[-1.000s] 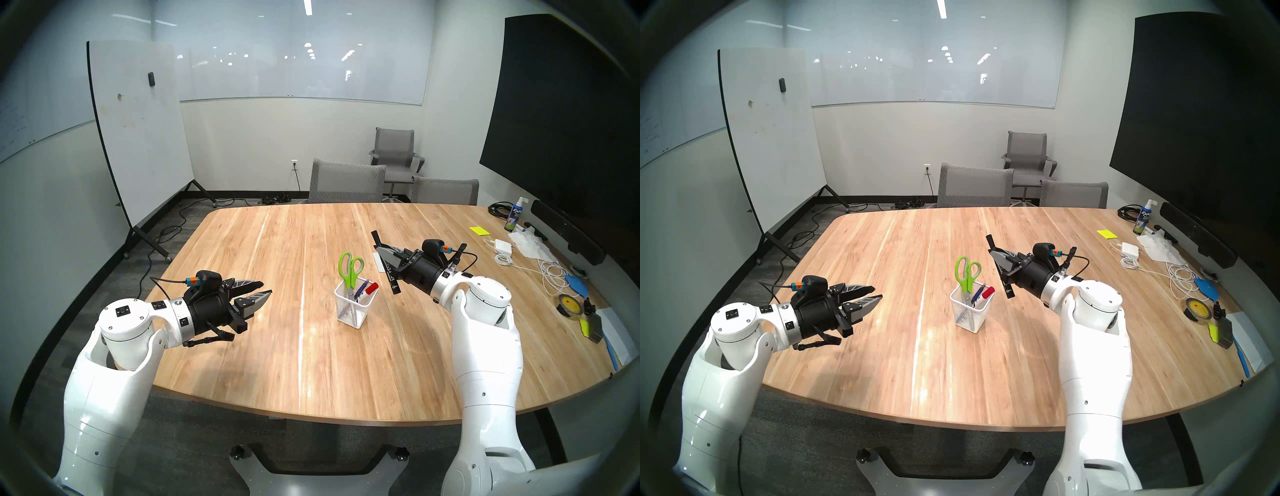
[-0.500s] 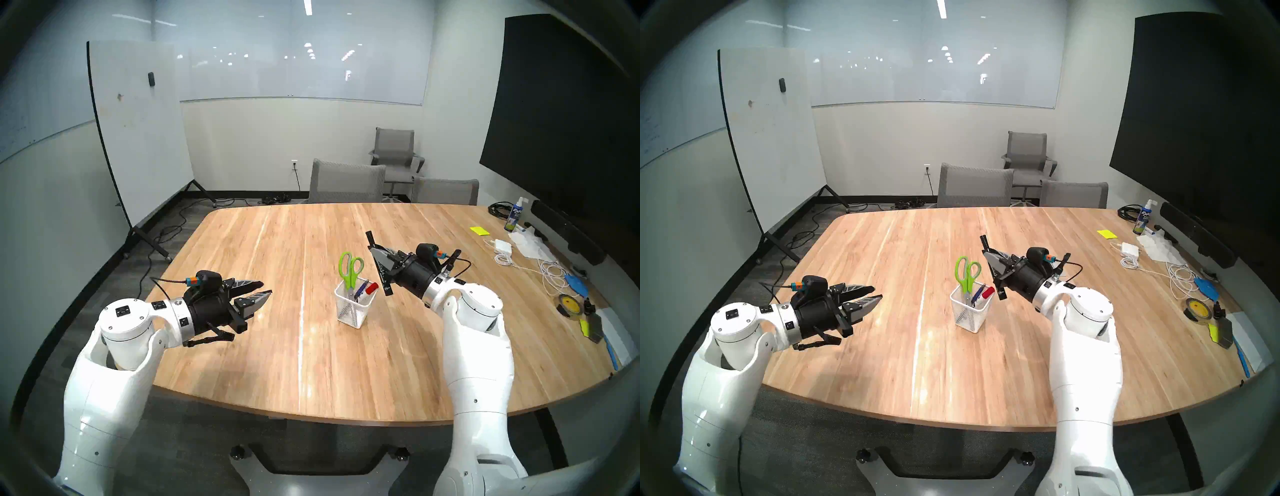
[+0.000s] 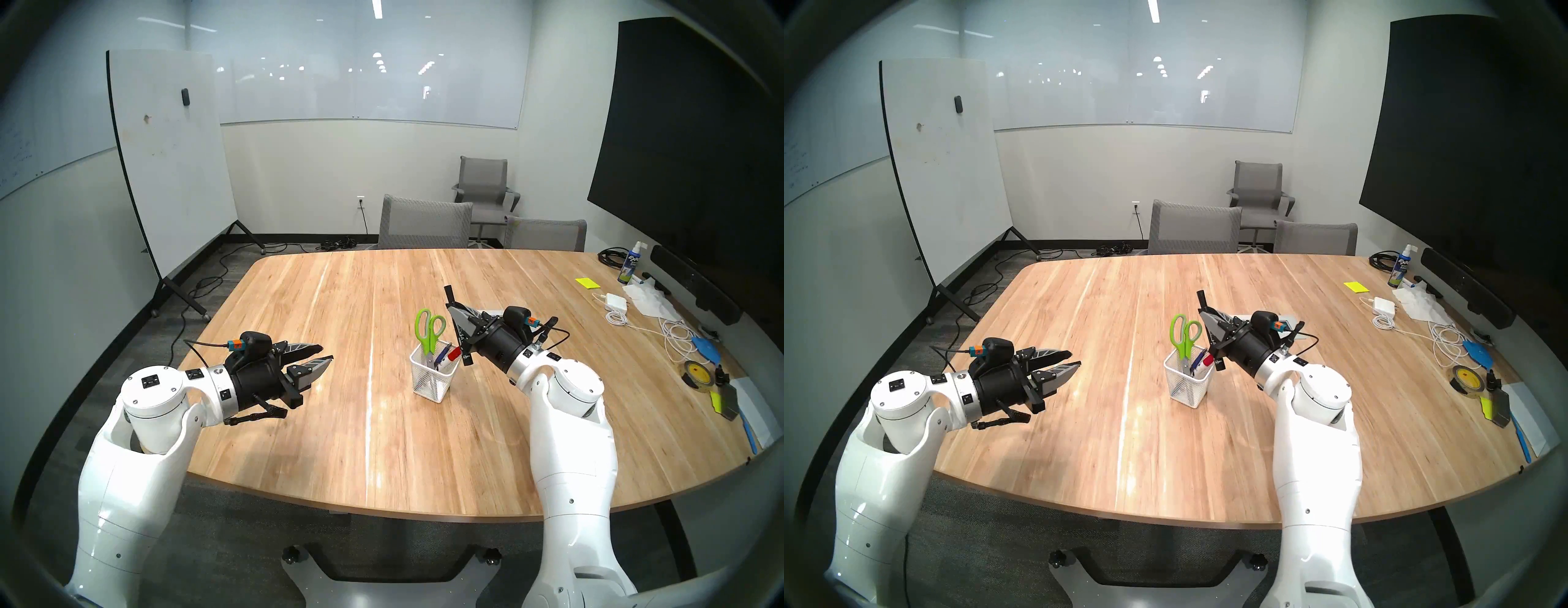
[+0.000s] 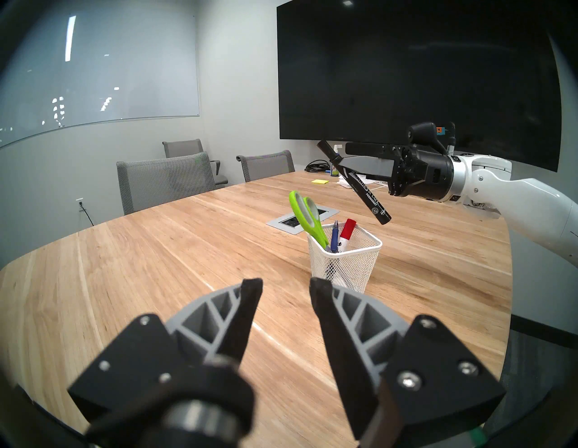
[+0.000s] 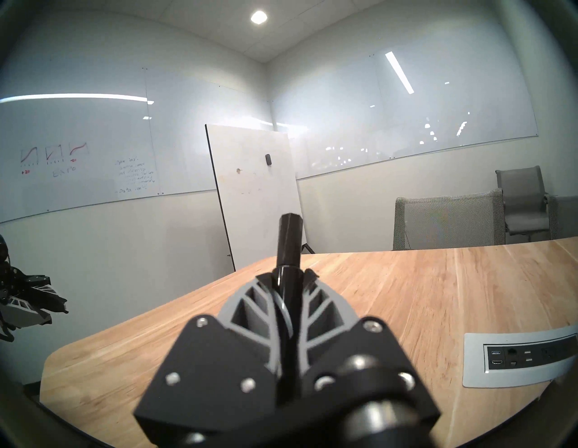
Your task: Place the pen, the marker, and the scissors into the pen holder
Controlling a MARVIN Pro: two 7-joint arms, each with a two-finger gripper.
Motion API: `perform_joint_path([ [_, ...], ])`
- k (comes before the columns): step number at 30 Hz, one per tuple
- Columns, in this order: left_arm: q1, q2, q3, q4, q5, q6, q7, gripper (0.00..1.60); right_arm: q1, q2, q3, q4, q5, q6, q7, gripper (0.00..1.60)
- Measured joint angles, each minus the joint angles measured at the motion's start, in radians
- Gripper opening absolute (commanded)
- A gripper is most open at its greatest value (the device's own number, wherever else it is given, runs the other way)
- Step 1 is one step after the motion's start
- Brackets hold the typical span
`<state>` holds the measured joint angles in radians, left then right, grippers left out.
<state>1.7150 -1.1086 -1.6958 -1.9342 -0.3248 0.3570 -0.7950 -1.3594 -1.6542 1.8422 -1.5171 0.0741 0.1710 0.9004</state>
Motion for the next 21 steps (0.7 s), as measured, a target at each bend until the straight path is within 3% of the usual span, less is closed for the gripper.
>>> perform_joint_path([
  [21,0.000,0.000,0.000,0.000,0.000,0.000,0.000,0.93,-0.071,-0.004,-0.041,-0.023,0.125,-0.082,-0.069,0.00],
])
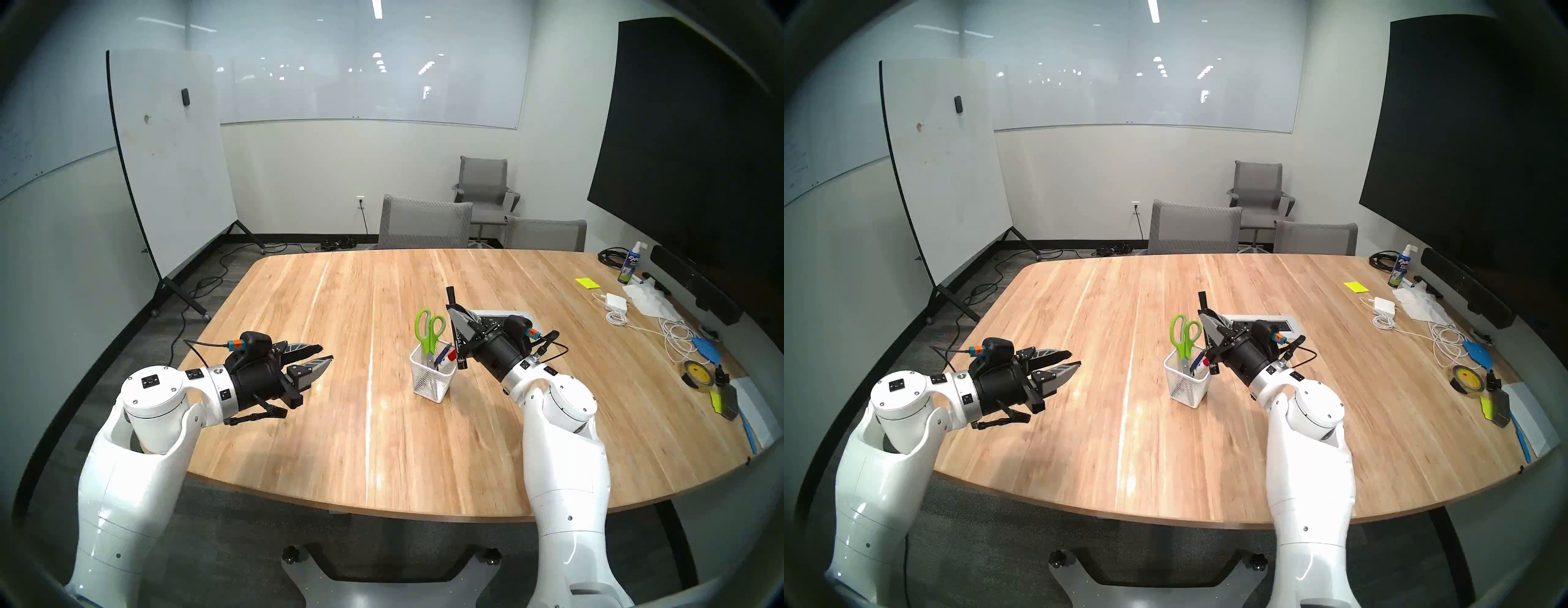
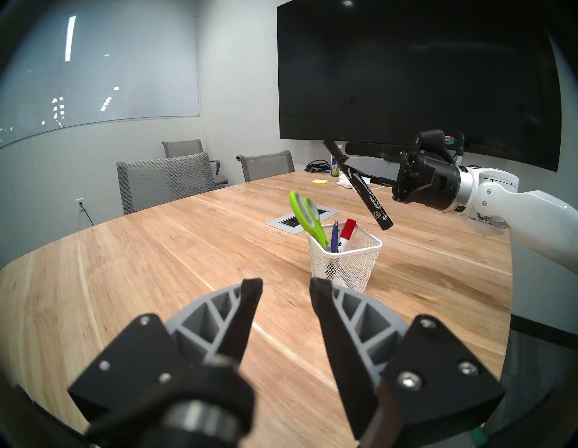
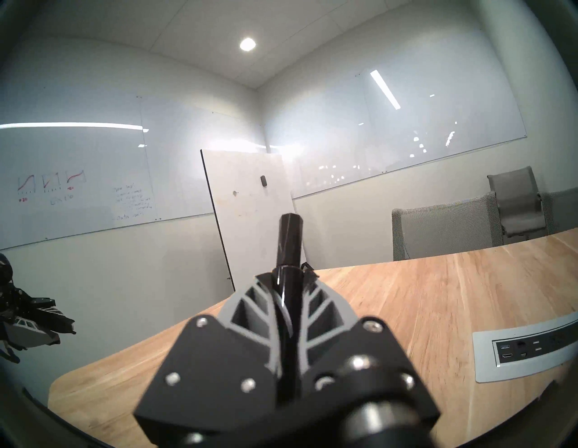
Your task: Place the pen, the marker, and the scissors into the pen holder
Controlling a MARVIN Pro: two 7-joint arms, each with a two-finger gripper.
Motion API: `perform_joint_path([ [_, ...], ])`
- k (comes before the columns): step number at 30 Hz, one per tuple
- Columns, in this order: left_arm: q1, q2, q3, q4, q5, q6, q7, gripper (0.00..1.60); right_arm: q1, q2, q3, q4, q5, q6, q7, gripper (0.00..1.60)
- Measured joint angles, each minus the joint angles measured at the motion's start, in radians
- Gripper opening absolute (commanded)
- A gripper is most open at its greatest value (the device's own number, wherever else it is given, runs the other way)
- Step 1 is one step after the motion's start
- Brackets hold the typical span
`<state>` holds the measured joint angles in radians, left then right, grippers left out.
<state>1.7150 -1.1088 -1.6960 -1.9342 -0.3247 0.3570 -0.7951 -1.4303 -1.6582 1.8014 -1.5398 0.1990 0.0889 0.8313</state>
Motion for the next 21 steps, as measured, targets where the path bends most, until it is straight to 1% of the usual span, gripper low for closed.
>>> perform_joint_path([
  [6,0.000,0.000,0.000,0.000,0.000,0.000,0.000,0.93,-0.027,0.012,-0.029,-0.004,0.045,-0.059,-0.033,0.00],
  [14,0.000,0.000,0.000,0.000,0.000,0.000,0.000,0.93,-0.053,0.023,-0.062,-0.003,0.083,-0.131,-0.068,0.00],
  [21,0.000,0.000,0.000,0.000,0.000,0.000,0.000,0.93,-0.064,0.029,-0.083,0.000,0.104,-0.172,-0.089,0.00],
])
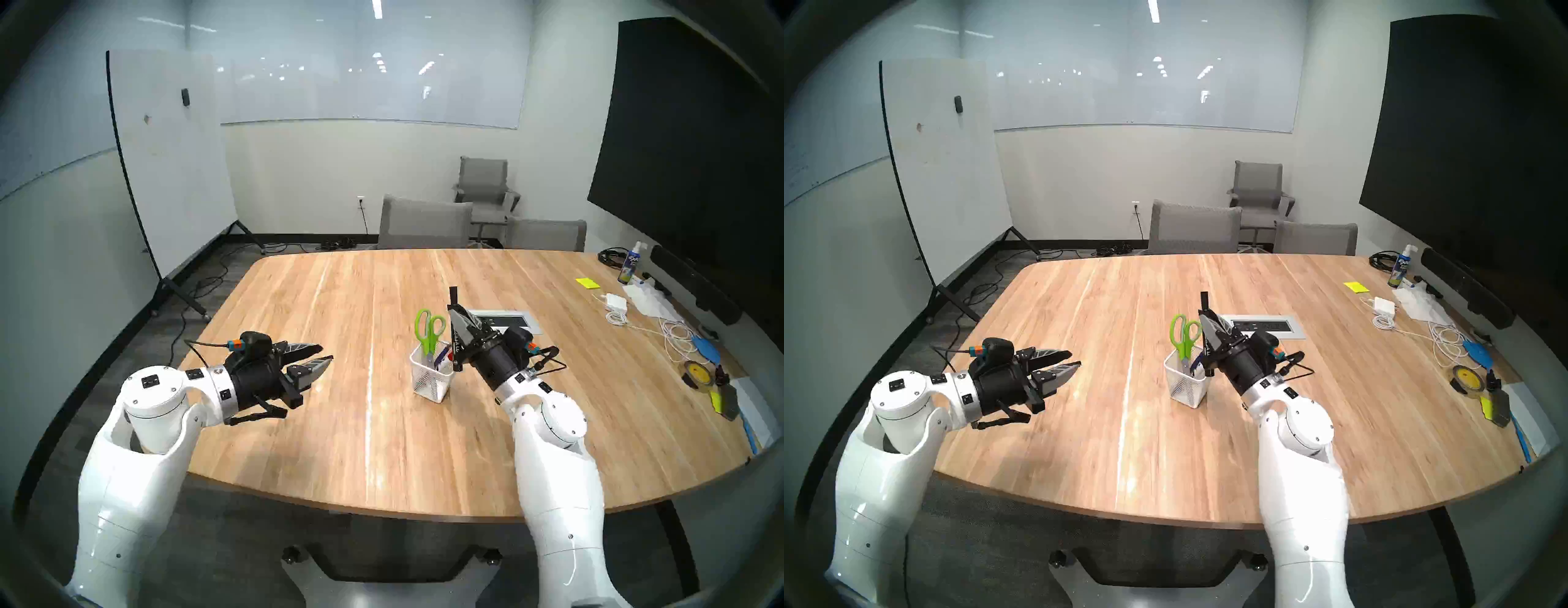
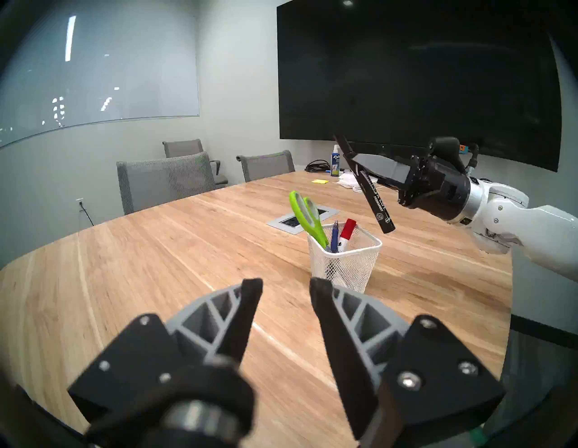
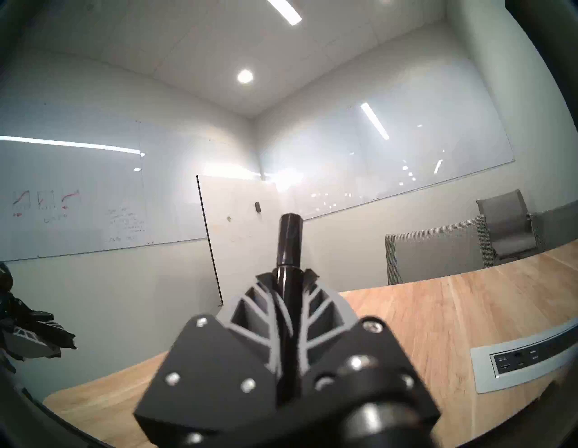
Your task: Place the pen, the marker, and the scissors into the pen holder
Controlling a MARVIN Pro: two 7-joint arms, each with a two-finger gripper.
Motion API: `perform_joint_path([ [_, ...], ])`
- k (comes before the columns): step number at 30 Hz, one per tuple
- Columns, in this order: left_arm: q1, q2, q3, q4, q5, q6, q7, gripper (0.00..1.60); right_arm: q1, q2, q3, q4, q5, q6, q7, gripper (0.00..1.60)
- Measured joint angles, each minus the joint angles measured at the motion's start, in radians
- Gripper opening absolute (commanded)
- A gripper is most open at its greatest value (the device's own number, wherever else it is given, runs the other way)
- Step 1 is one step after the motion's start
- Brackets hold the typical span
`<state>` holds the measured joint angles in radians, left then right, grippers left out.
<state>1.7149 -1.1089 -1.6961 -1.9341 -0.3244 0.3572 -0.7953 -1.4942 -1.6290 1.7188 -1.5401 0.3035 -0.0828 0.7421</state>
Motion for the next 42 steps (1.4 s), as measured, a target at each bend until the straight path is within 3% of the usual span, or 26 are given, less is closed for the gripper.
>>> perform_joint_path([
  [17,0.000,0.000,0.000,0.000,0.000,0.000,0.000,0.93,-0.026,0.011,-0.026,0.012,0.041,-0.092,-0.011,0.00],
  [32,0.000,0.000,0.000,0.000,0.000,0.000,0.000,0.93,-0.067,0.017,-0.054,0.032,0.090,-0.243,0.007,0.00],
  [42,0.000,0.000,0.000,0.000,0.000,0.000,0.000,0.93,-0.064,0.017,-0.065,0.037,0.107,-0.282,-0.003,0.00],
])
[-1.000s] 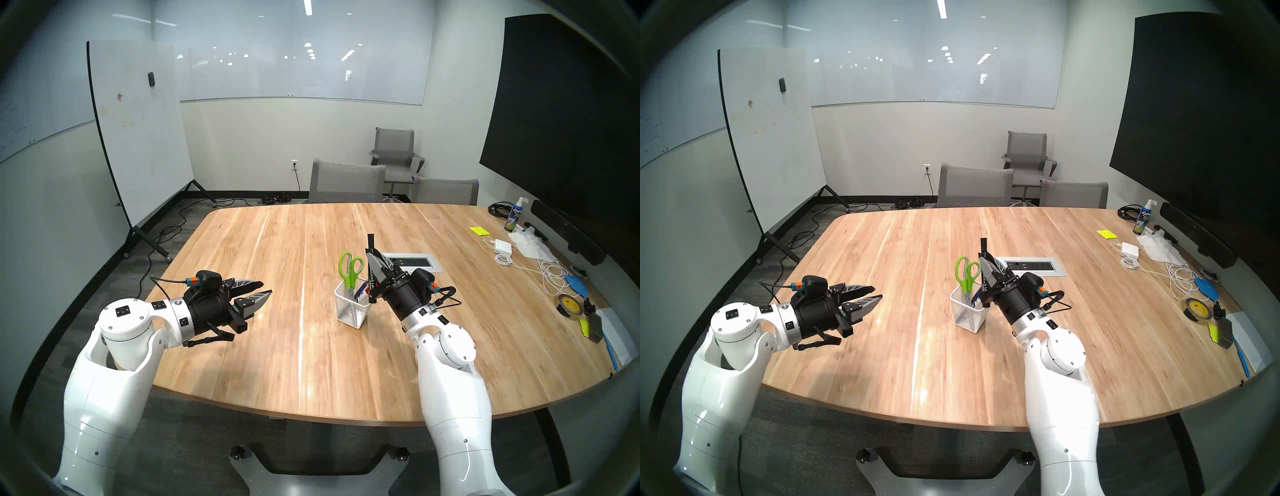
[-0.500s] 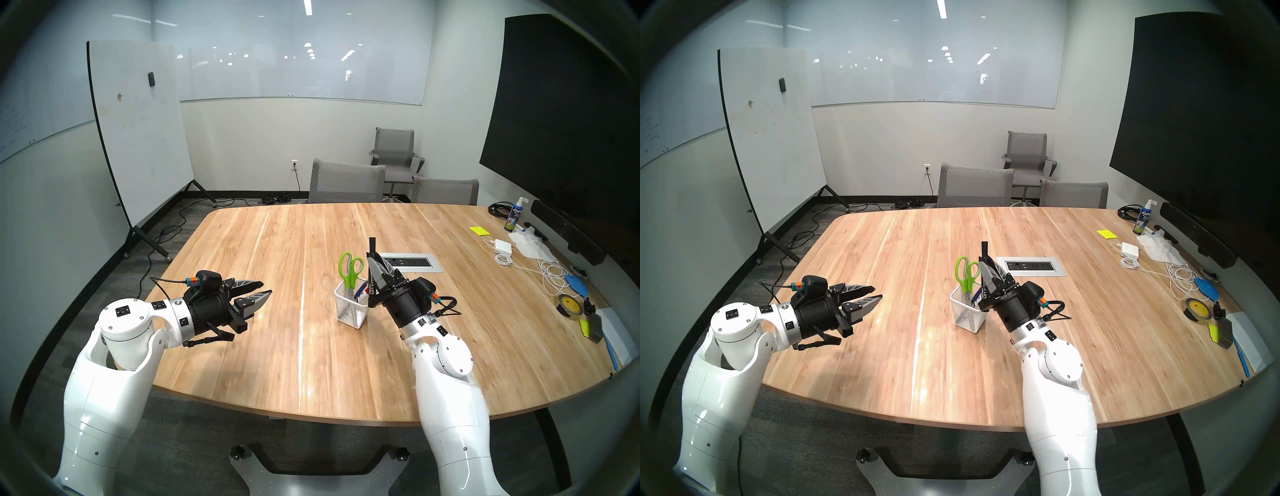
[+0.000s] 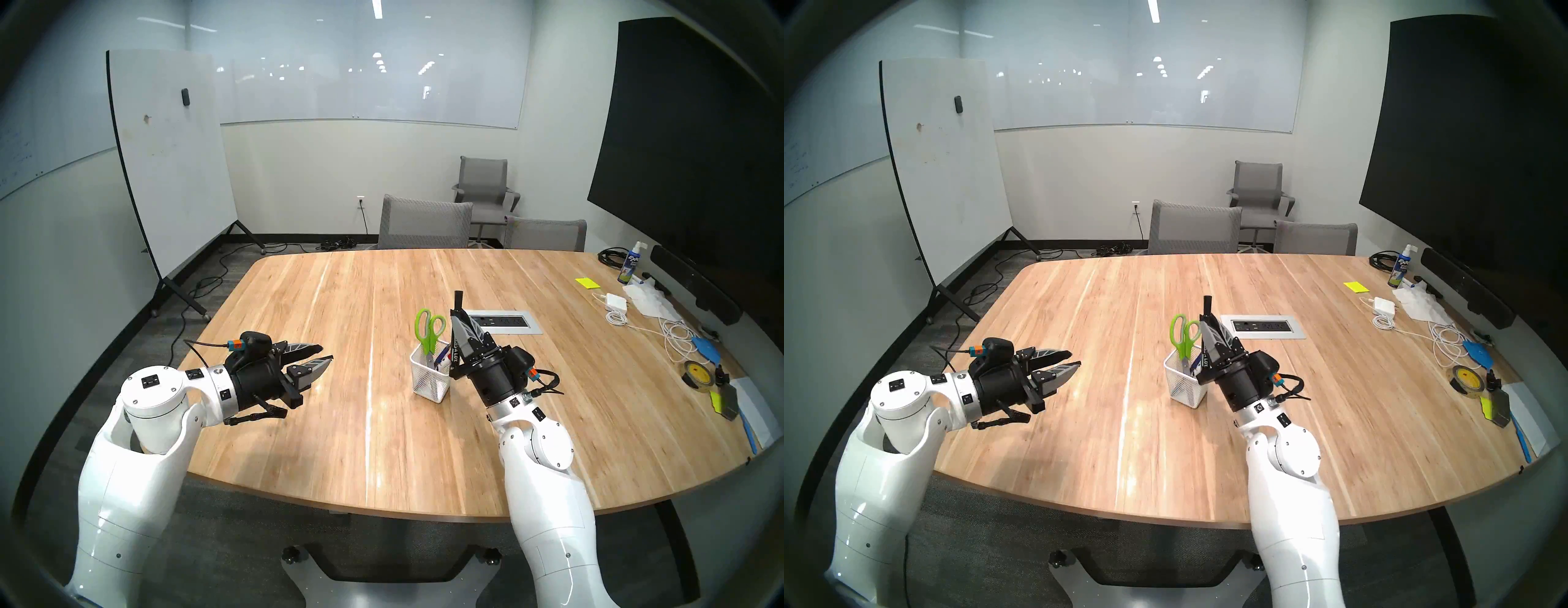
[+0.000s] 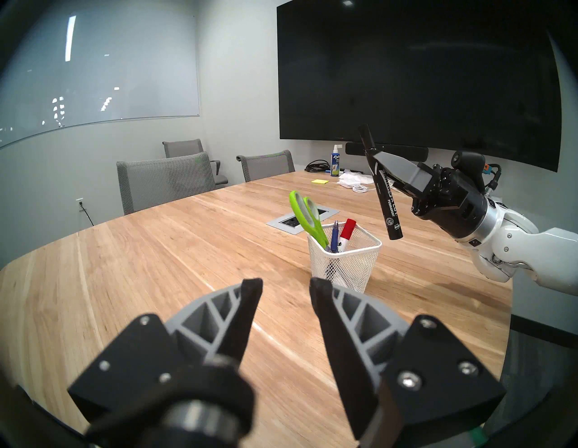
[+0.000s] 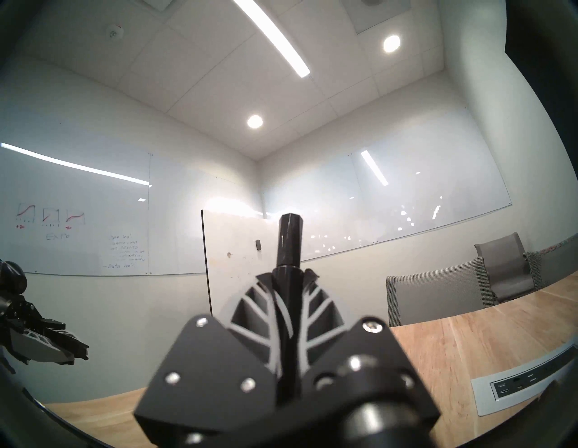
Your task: Place the pen, the marker, and the scissors into the pen holder
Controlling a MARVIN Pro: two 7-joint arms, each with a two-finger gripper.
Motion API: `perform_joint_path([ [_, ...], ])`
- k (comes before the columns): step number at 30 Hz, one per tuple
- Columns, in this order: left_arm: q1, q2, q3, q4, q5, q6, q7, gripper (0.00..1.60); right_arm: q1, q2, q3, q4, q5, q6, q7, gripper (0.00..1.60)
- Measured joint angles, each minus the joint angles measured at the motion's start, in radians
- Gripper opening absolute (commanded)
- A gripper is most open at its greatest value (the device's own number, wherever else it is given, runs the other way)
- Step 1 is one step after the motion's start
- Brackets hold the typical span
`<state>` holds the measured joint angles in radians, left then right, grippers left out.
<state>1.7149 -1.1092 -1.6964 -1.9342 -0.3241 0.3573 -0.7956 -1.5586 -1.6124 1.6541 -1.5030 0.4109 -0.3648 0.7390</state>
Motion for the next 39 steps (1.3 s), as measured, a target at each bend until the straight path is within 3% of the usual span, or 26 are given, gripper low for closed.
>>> perform_joint_path([
  [24,0.000,0.000,0.000,0.000,0.000,0.000,0.000,0.93,0.044,-0.008,-0.035,0.101,-0.053,-0.156,-0.042,0.00],
  [39,0.000,0.000,0.000,0.000,0.000,0.000,0.000,0.93,0.063,-0.011,-0.040,0.127,-0.056,-0.190,-0.051,0.00],
])
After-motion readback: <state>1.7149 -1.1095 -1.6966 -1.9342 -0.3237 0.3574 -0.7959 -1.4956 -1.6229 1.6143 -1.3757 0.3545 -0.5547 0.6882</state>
